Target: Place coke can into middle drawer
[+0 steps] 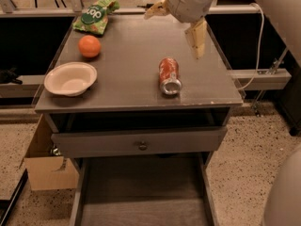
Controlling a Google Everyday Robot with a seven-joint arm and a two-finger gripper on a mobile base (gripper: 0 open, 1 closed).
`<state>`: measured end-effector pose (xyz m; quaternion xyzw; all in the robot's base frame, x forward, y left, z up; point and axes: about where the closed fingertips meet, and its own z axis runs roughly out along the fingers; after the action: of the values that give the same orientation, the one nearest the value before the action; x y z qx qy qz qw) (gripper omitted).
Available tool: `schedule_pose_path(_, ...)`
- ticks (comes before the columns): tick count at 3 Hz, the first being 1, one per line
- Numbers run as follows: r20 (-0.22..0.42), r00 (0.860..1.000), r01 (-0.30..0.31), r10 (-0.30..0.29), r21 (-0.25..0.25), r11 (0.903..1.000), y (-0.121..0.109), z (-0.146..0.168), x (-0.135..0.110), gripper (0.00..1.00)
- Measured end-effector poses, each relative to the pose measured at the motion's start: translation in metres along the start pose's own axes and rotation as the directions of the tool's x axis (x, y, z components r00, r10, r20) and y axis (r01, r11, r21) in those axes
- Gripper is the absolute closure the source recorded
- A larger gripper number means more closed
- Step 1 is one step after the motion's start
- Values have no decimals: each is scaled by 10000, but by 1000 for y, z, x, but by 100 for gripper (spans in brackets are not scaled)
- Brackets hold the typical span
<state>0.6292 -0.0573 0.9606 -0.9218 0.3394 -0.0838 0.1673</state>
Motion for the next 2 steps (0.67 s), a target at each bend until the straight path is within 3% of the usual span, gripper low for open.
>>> schedule_pose_path(1, -60, 9885, 1510, -1509, 135, 9884, -12, 0, -10, 0)
schedule_pose_path(2, -354, 9773, 2097, -2088, 218, 9775, -18, -3, -16, 0)
